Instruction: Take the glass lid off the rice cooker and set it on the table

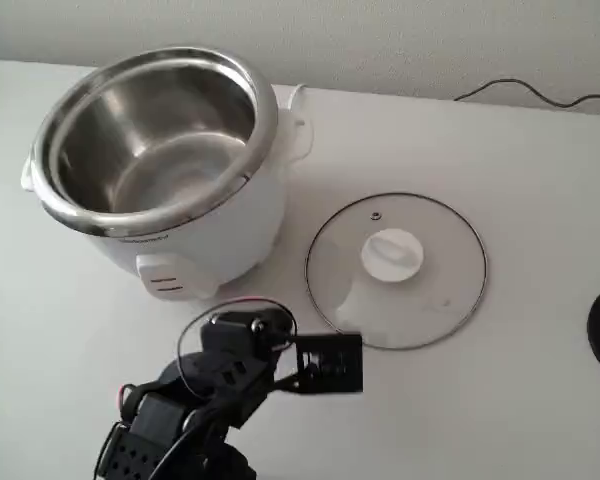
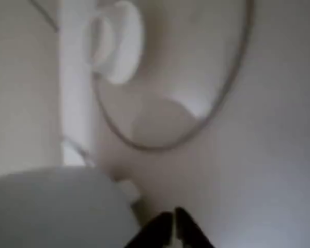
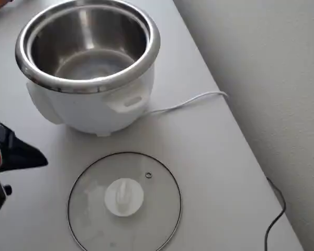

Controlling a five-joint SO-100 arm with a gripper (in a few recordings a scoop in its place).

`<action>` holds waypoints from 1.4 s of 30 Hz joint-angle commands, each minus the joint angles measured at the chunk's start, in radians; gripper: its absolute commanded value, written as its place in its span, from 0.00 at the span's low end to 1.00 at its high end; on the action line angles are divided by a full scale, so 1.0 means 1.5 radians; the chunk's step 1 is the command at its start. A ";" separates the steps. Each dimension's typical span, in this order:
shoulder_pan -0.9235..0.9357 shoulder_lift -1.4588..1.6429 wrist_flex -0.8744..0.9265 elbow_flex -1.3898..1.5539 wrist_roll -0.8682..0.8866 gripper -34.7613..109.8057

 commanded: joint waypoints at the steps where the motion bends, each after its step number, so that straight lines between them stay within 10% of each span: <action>1: -0.022 0.013 0.016 0.017 0.032 0.24; 42: -0.022 0.012 0.020 0.016 0.050 0.24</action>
